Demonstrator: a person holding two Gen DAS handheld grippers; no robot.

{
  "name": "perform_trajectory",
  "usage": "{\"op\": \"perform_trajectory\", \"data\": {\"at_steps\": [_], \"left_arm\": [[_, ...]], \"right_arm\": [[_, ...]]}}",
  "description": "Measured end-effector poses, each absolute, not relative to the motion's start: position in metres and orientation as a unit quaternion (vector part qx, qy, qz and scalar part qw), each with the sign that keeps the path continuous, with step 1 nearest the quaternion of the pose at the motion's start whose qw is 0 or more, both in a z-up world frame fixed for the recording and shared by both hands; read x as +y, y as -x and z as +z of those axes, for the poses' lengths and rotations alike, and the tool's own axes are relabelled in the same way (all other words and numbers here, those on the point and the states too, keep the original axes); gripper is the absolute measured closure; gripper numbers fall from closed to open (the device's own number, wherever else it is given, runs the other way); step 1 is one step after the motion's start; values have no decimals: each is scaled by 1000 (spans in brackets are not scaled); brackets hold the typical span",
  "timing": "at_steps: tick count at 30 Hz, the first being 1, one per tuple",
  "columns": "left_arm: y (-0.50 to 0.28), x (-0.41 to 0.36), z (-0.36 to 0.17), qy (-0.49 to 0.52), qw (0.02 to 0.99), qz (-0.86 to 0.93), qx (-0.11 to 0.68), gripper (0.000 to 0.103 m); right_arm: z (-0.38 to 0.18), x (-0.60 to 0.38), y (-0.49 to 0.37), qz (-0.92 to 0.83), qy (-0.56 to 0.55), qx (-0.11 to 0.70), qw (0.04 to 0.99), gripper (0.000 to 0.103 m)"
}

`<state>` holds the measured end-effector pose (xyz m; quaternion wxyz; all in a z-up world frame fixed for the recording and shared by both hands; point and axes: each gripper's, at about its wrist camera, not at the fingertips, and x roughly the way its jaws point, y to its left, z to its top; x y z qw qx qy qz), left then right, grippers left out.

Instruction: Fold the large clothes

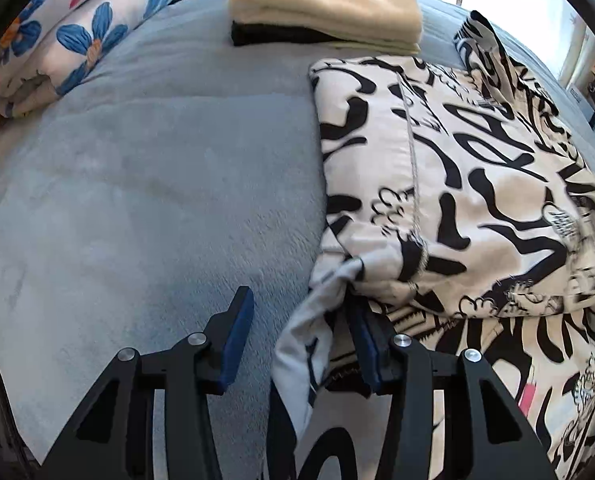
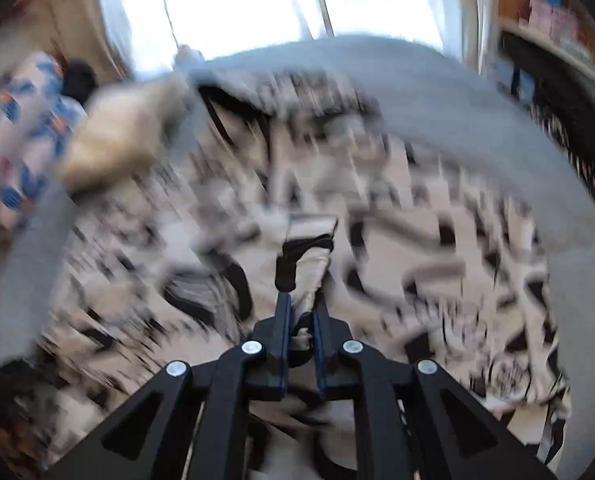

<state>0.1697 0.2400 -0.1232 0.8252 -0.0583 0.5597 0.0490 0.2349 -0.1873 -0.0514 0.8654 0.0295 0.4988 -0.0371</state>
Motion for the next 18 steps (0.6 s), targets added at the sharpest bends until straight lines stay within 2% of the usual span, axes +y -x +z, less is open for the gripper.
{"op": "perform_trajectory", "data": {"at_steps": [2,5,7,9,11,13,18], "left_arm": [[-166,239,-120,62,823,31,564,57],[-157,238,-106,60,823,-4,565,55],[-154,238,-93,65,824,-33,563,49],[-154,237,-77,63,833,-50,548,42],[-159,236,-62,57,845,-55,529,33],[-170,234,-52,56,854,-57,514,29],[-235,230,-63,49,857,-50,511,29]], "right_arm": [[-74,-204,-232,-50,-54,537,841,84],[-65,-222,-218,-27,-112,519,847,78],[-53,-230,-214,-17,-131,501,855,59],[-44,-232,-216,-13,-138,488,862,51],[-41,-235,-223,-13,-142,486,862,50],[-43,-237,-234,-11,-149,488,860,50],[-74,-234,-268,3,-175,521,835,50]]}}
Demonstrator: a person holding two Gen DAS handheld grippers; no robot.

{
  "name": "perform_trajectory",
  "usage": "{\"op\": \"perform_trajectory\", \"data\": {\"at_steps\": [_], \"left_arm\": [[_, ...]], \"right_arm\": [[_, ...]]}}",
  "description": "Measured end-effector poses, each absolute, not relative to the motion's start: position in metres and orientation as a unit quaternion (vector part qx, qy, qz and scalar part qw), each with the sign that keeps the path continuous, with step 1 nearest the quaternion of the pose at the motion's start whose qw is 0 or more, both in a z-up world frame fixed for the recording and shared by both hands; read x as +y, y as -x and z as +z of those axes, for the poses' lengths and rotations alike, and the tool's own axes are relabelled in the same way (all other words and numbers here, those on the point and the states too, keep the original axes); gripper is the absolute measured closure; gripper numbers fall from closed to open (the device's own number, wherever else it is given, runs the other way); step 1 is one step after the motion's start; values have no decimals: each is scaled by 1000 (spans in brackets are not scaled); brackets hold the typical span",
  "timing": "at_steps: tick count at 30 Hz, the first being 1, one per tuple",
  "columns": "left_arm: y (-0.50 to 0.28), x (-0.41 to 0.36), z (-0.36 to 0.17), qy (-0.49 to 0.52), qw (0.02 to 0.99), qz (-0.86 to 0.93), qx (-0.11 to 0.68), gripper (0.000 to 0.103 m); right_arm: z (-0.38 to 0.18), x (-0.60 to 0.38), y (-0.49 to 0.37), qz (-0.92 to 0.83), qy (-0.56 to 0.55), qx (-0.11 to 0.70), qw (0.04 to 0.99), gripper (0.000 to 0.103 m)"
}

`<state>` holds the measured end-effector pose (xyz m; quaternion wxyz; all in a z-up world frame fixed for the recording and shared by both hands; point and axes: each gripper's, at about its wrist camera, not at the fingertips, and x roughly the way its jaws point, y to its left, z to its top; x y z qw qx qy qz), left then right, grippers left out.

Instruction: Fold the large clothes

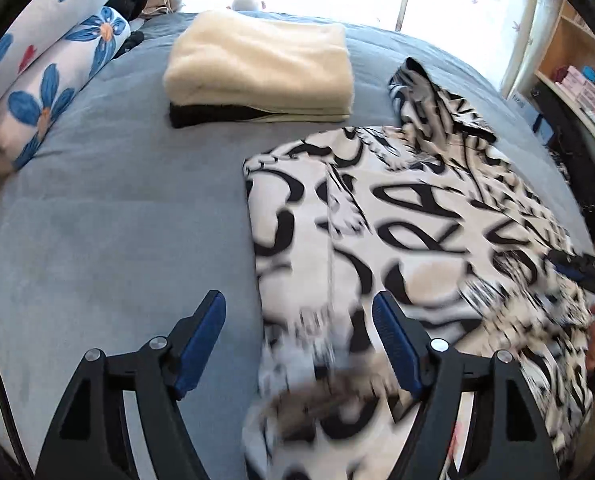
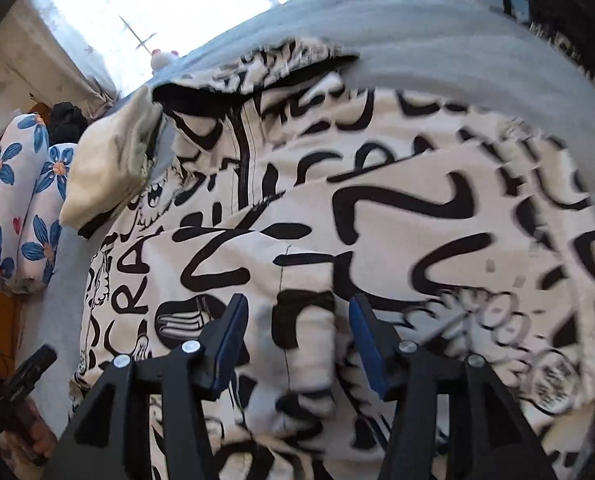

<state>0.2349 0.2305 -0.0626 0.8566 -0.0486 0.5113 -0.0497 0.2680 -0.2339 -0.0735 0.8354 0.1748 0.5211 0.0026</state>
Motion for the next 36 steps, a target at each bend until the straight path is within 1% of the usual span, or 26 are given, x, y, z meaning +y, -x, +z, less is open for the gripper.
{"op": "perform_trajectory", "data": {"at_steps": [3,5,8,9,10,11,12,13,14,16,18,20,22,23,25,27,28,31,36], "left_arm": [[-274,239,-93,49,838,-31,542,29],[-299,250,-116,89,818,-15,568,29],[-319,256,-131,132,805,-20,578,29],[-321,256,-131,134,808,-18,574,30],[-324,254,-129,133,814,-16,566,44],[-328,251,-127,134,820,-22,556,76],[-330,249,-125,134,823,-18,552,83],[-330,247,-124,130,828,-5,545,88],[-330,245,-121,125,837,7,533,93],[-329,241,-120,107,850,23,515,94],[-332,240,-127,97,853,34,512,94],[-332,240,-132,87,853,39,513,94],[-330,236,-127,77,856,43,510,93],[-328,235,-122,71,855,42,511,91],[-320,233,-110,64,854,33,515,86],[-305,233,-93,65,861,20,504,85],[-295,231,-83,64,866,15,496,83],[-265,221,-64,70,872,-12,485,83],[-225,199,-73,103,847,-55,519,83]], "right_arm": [[-95,-230,-286,-2,-168,547,820,50],[-102,-229,-290,5,-170,547,820,50],[-105,-224,-295,18,-152,547,823,52],[-105,-221,-297,20,-136,549,824,60],[-104,-216,-300,24,-116,547,828,70],[-101,-213,-300,25,-101,541,835,75],[-95,-208,-301,21,-81,528,845,93],[-90,-206,-301,17,-72,515,854,96],[-83,-206,-300,12,-70,496,865,96],[-79,-207,-301,-4,-66,471,880,97],[-91,-210,-306,-22,-58,485,872,96],[-109,-214,-310,-29,-57,512,856,91],[-106,-219,-307,-40,-72,513,854,82],[-102,-223,-304,-51,-82,516,851,80],[-89,-226,-295,-65,-85,510,853,80],[-74,-220,-283,-71,-69,489,867,79],[-65,-213,-274,-71,-56,477,874,79],[-51,-190,-254,-32,-53,466,882,79],[-53,-130,-237,56,-71,486,869,79]]}}
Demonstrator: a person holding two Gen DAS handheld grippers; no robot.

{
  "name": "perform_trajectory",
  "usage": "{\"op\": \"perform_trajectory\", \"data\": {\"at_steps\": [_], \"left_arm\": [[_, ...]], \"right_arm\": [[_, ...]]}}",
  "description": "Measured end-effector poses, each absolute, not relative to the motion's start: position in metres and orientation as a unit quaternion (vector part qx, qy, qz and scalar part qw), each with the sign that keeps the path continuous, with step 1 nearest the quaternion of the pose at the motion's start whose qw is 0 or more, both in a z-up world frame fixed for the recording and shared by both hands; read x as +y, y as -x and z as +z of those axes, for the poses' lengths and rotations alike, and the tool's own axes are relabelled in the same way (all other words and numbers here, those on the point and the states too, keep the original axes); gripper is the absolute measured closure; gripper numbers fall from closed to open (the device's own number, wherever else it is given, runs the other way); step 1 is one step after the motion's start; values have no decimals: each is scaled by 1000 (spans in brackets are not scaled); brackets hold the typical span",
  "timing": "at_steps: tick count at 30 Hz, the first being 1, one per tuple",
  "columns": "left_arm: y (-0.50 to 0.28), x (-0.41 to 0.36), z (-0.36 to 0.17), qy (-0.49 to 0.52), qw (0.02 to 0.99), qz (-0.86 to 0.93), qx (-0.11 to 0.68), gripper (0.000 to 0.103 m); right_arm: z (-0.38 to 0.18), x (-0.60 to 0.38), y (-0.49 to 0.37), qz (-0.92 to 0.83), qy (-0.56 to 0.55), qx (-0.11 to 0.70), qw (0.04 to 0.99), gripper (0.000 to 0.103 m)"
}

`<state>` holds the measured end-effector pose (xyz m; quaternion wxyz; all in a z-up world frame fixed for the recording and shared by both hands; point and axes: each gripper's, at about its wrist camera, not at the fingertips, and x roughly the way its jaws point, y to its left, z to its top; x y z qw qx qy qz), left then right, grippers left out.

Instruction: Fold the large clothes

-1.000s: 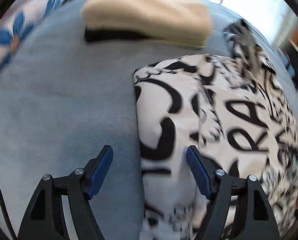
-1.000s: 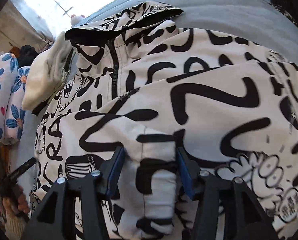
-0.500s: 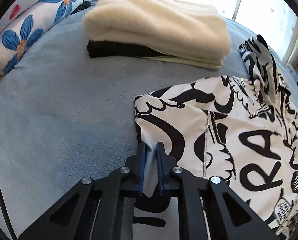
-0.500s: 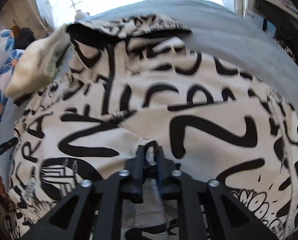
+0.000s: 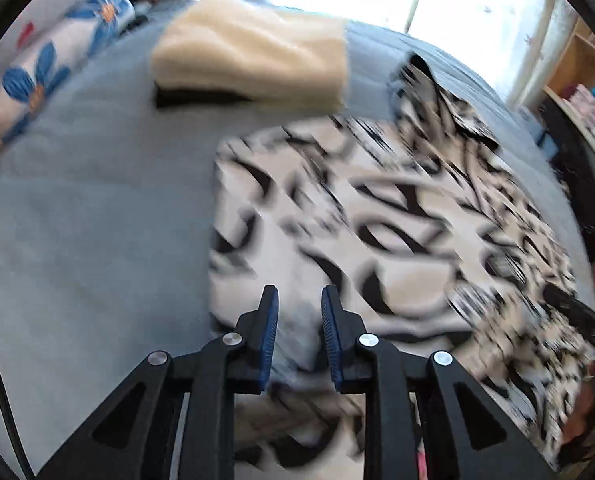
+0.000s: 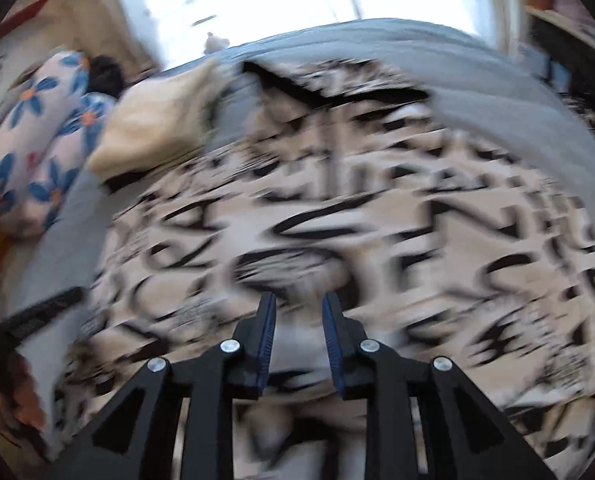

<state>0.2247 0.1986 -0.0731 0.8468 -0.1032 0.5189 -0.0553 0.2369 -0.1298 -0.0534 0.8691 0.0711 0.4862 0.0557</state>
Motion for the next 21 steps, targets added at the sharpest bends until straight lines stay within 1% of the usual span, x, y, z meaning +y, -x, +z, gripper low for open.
{"op": "perform_trajectory", "data": {"at_steps": [2,6,8,10,14,16,21], "left_arm": [[-212,181,-85,107,837,-73,531,83],[-200,173,-110,83,834,-58,543,83],[-200,180,-114,82,834,-57,542,84],[-201,189,-114,96,830,-66,545,88],[-198,205,-115,120,825,-78,547,89],[-199,206,-113,112,828,-71,545,89],[-198,197,-106,96,833,-61,542,87]], "right_arm": [[-59,-102,-235,89,-65,493,863,79],[-82,-67,-232,103,-8,512,853,79],[-91,-79,-234,69,16,517,853,83],[-92,-110,-233,19,23,512,859,83],[-85,-176,-227,-46,-7,507,861,84],[-83,-198,-223,-73,-18,508,858,72],[-82,-226,-211,-76,-87,515,849,72]]}}
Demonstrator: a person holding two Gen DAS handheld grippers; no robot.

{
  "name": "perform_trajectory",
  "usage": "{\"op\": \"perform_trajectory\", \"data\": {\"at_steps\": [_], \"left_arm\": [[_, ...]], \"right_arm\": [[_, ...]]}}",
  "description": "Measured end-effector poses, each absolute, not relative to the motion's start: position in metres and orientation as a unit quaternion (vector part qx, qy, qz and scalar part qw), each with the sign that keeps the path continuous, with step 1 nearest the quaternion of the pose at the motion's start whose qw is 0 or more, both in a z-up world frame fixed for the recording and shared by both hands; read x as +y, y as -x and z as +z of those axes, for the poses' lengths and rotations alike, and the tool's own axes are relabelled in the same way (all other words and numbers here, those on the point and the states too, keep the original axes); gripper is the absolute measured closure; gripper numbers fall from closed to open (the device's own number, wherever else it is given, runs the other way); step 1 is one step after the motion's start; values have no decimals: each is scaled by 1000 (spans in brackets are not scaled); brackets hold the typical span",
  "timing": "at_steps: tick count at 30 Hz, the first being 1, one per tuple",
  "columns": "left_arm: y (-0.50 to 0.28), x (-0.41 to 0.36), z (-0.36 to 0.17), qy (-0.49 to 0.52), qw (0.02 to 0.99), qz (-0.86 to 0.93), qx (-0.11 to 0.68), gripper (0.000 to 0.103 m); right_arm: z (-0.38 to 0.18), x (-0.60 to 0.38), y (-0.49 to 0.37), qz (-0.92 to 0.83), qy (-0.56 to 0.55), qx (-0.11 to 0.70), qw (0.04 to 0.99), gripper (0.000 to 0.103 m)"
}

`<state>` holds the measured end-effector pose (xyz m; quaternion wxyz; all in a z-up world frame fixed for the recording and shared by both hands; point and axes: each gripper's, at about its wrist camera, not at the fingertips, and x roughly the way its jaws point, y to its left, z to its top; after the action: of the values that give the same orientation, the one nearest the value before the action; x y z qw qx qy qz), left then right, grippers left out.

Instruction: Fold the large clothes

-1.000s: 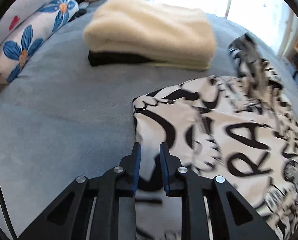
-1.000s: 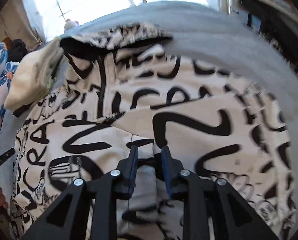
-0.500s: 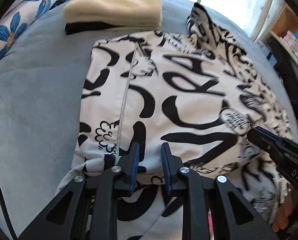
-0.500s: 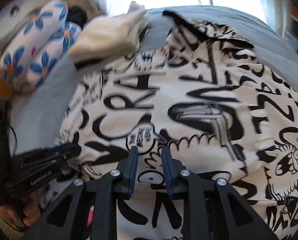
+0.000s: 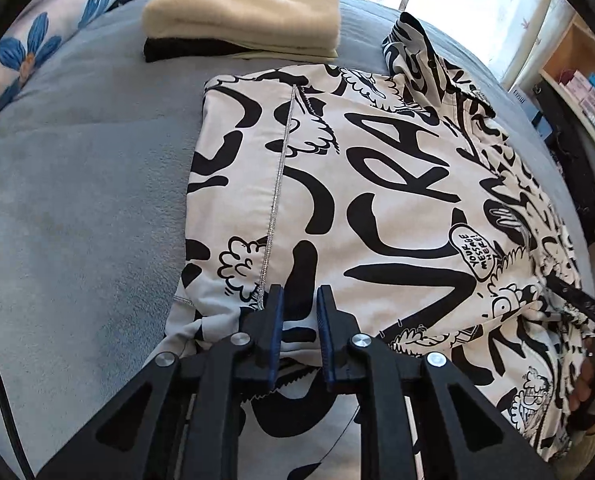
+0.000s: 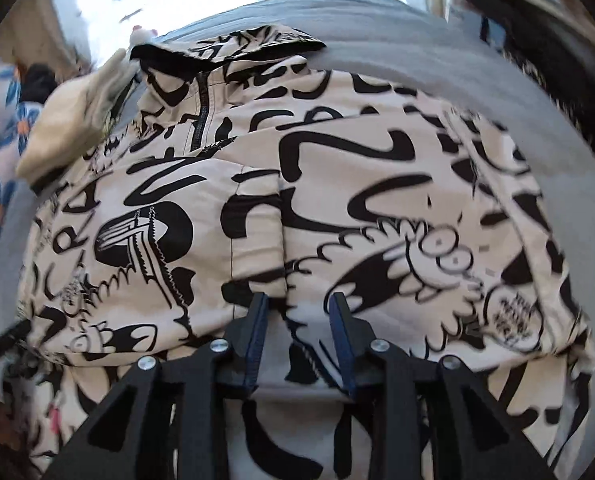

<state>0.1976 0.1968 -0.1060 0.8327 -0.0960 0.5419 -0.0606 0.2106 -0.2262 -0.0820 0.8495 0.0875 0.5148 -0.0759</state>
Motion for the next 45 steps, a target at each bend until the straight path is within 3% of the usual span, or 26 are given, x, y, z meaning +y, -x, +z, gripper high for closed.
{"op": "perform_trajectory", "data": {"at_steps": [6,8,9,14,21,25,45], "left_arm": [[-186,185,-87,71,842,-56,532,66],[-179,182,-78,55,848,-45,526,49],[-176,181,-73,47,851,-37,522,47],[-157,177,-51,29,864,-24,502,47],[-132,175,-28,35,870,-22,491,47],[-114,174,-18,36,873,-26,486,47],[-30,172,30,39,893,-36,447,45]], "right_arm": [[-77,-215,-198,-70,-115,523,842,71],[-74,-209,-196,-70,-112,524,841,71],[-71,-207,-194,-72,-108,523,842,71],[-61,-200,-184,-58,-118,521,843,62],[-45,-193,-162,-56,-118,513,848,60],[-34,-190,-147,-55,-111,504,855,45],[10,-186,-62,-52,-84,463,881,44]]}}
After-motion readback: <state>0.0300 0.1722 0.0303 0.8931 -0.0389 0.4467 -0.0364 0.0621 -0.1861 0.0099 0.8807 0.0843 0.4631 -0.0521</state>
